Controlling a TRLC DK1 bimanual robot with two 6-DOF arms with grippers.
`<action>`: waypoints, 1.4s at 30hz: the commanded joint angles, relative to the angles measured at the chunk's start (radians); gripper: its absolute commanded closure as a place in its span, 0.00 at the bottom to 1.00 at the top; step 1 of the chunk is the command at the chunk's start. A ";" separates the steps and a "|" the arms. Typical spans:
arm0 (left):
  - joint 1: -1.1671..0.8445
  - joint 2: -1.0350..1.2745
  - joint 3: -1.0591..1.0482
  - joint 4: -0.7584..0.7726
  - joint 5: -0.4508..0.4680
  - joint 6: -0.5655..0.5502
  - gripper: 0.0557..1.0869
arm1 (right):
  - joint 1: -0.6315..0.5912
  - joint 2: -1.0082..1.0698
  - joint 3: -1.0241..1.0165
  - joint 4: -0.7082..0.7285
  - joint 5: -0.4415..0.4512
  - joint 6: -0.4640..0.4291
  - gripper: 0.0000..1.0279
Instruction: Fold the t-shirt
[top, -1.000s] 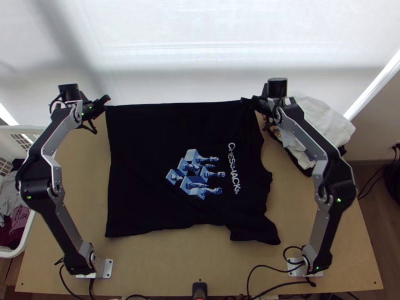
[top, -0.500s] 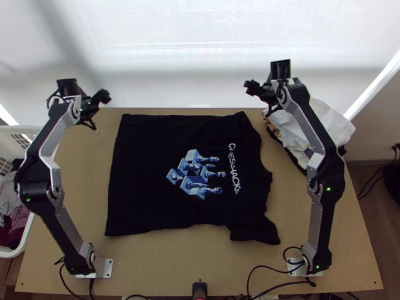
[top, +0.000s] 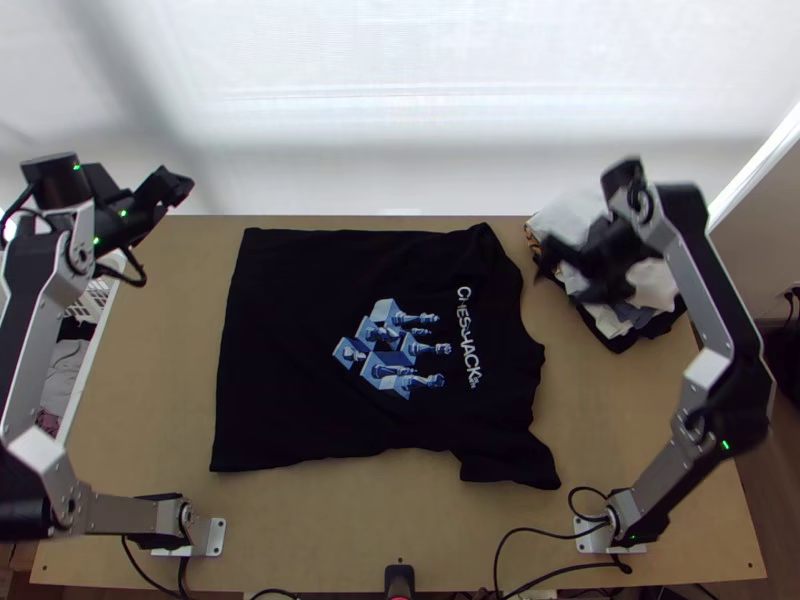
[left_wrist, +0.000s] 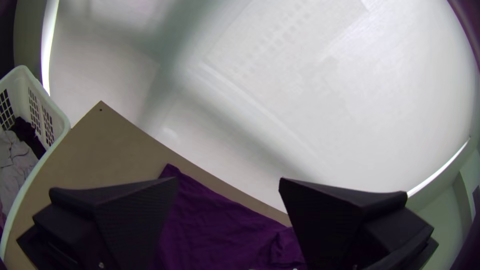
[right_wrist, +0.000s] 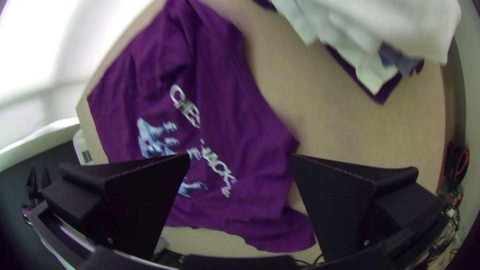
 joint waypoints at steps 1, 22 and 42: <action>0.002 -0.097 -0.079 -0.022 0.009 0.014 0.05 | 0.003 -0.156 -0.231 -0.023 -0.037 -0.144 0.09; -0.026 -0.334 -0.319 -0.049 -0.052 0.014 0.05 | -0.005 -0.424 -0.843 0.178 -0.108 -0.649 0.17; -0.015 -0.388 -0.314 -0.100 -0.072 0.025 0.05 | 0.090 -0.420 -0.926 0.361 -0.112 -0.637 0.71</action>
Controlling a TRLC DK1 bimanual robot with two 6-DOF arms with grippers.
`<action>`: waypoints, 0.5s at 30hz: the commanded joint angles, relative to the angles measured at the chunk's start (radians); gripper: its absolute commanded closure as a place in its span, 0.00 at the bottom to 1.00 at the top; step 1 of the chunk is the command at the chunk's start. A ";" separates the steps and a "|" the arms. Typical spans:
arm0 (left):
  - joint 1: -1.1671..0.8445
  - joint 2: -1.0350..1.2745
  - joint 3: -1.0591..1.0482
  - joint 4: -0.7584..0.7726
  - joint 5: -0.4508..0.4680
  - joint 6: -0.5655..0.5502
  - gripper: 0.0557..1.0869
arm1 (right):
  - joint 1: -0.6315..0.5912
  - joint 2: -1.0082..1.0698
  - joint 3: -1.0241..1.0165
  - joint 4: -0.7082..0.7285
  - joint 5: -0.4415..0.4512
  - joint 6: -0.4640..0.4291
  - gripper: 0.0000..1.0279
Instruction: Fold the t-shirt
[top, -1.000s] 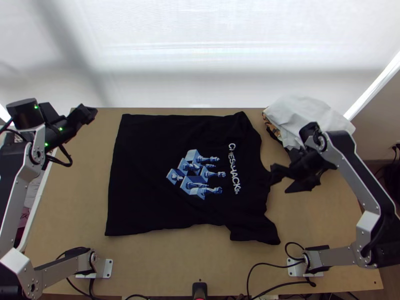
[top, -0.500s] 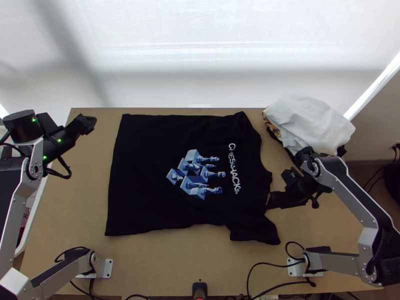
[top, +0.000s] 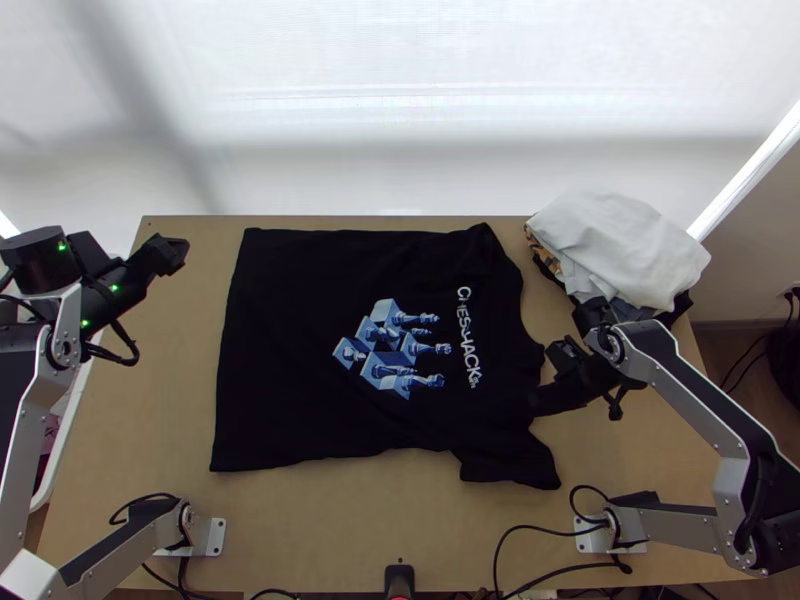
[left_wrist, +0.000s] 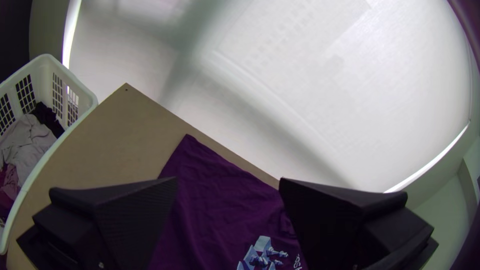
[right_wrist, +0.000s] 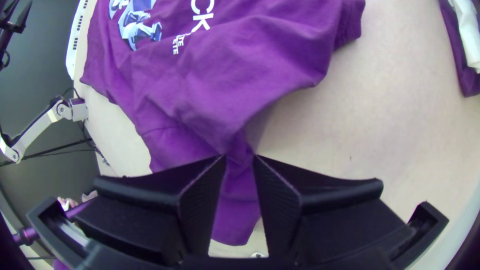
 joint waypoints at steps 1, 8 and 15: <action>0.010 -0.023 -0.011 -0.016 -0.007 0.013 0.05 | -0.001 -0.008 -0.023 0.018 -0.006 -0.002 0.71; -0.001 -0.027 -0.028 -0.073 -0.006 0.055 0.05 | 0.025 0.060 -0.033 0.093 -0.009 0.026 0.71; -0.076 -0.056 -0.138 -0.308 -0.004 0.345 0.05 | 0.034 0.112 -0.041 0.117 -0.009 0.027 0.70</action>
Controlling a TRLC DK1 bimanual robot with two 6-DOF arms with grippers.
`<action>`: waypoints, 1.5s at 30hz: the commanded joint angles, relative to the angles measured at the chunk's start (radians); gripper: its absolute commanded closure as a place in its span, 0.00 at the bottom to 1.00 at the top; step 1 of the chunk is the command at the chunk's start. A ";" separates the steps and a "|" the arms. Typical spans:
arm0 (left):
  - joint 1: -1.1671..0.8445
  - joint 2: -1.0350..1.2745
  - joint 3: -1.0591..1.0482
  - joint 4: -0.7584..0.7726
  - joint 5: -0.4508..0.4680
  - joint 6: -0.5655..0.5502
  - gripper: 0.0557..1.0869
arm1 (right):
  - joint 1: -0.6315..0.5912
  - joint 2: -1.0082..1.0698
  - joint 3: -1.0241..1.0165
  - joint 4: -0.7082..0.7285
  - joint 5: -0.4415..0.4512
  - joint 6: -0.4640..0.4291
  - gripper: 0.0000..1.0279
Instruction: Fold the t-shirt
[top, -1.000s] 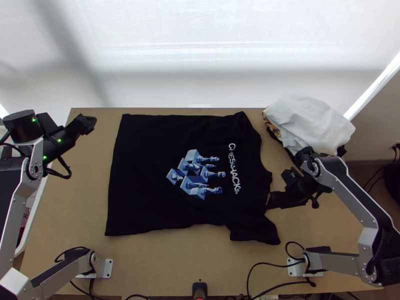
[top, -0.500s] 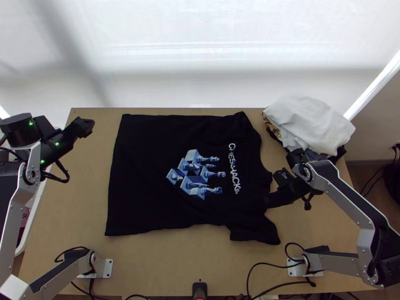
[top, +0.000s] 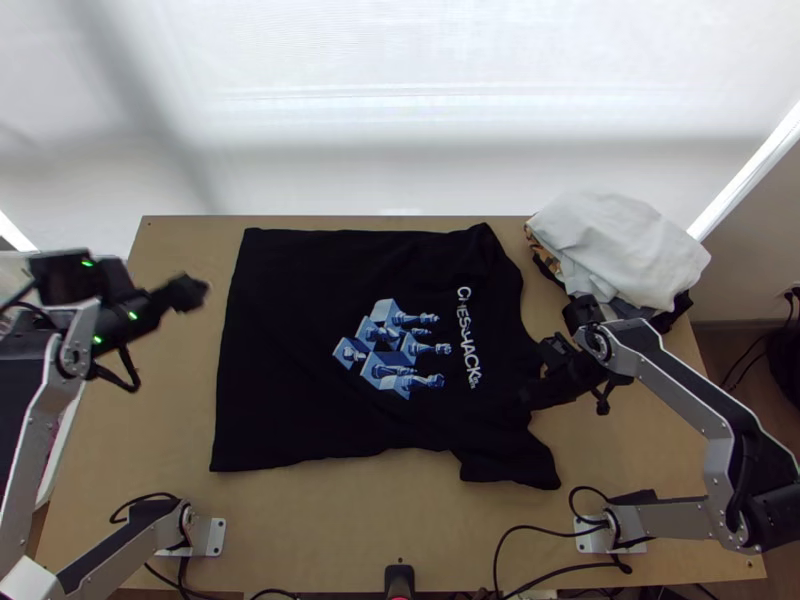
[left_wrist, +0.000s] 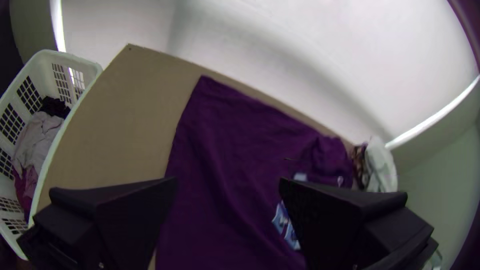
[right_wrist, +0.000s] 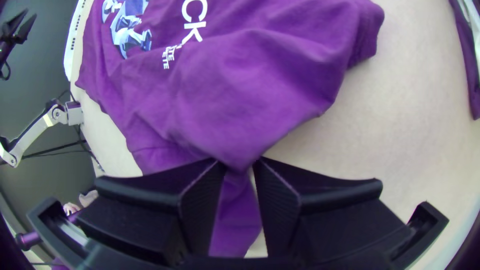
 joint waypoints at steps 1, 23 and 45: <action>-0.022 -0.029 -0.065 -0.124 -0.001 0.157 0.05 | 0.006 0.029 -0.036 0.010 -0.008 0.012 0.70; -0.068 0.011 -0.390 -0.475 -0.144 0.568 0.05 | 0.000 -0.017 -0.042 0.022 -0.010 0.054 0.97; -0.135 0.215 -0.443 -0.430 -0.177 0.531 0.56 | -0.009 -0.034 -0.025 0.021 -0.010 0.080 0.97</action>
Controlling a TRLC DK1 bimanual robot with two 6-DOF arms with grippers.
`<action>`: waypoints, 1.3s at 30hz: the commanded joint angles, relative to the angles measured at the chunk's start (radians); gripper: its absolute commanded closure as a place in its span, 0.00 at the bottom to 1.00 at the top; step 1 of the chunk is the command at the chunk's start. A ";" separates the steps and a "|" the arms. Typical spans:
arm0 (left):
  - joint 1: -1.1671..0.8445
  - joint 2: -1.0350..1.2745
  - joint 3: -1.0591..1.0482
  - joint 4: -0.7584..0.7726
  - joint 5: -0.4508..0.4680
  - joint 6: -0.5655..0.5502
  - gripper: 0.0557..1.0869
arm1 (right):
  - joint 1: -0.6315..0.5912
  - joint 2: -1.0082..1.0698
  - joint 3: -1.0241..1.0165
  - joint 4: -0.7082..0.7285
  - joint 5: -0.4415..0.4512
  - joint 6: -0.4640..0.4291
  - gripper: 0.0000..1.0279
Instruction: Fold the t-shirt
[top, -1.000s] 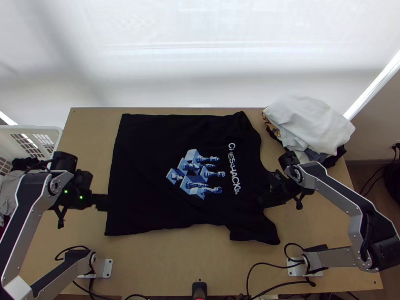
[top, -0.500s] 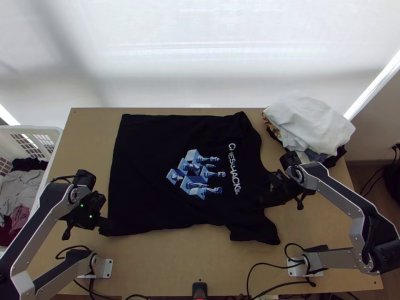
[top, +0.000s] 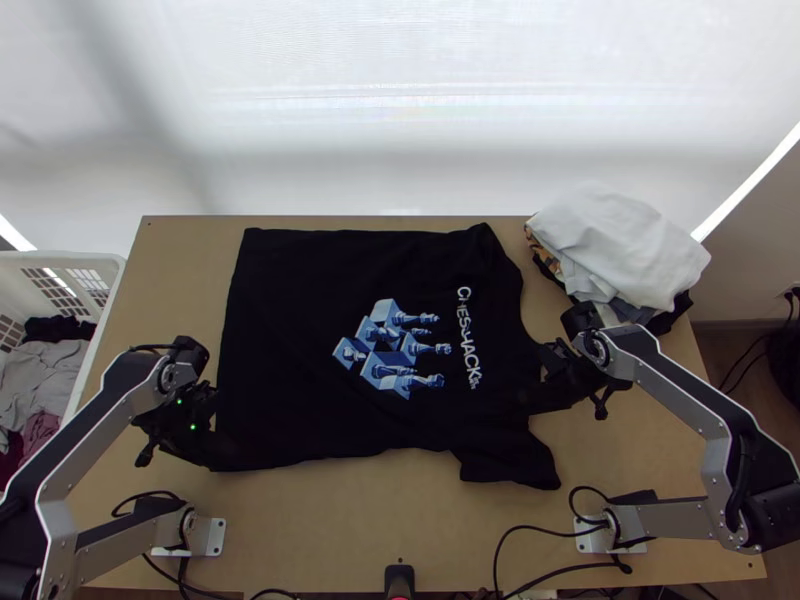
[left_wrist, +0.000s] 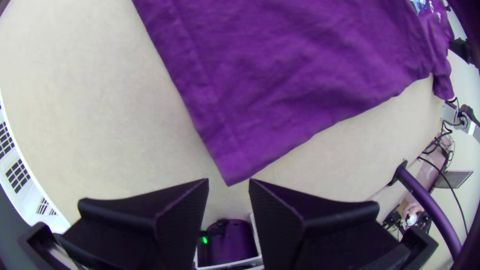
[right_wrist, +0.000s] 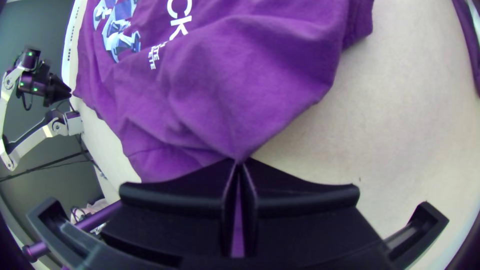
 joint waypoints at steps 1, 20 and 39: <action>-0.004 0.041 -0.015 -0.001 -0.007 -0.009 0.56 | -0.002 -0.023 0.015 -0.006 -0.009 0.015 0.97; -0.019 0.127 -0.025 0.070 -0.006 -0.040 0.96 | -0.025 -0.035 0.049 -0.020 -0.009 0.016 0.97; 0.079 -0.091 0.416 0.384 0.082 -0.454 0.96 | -0.078 -0.159 0.347 -0.028 -0.008 0.181 0.97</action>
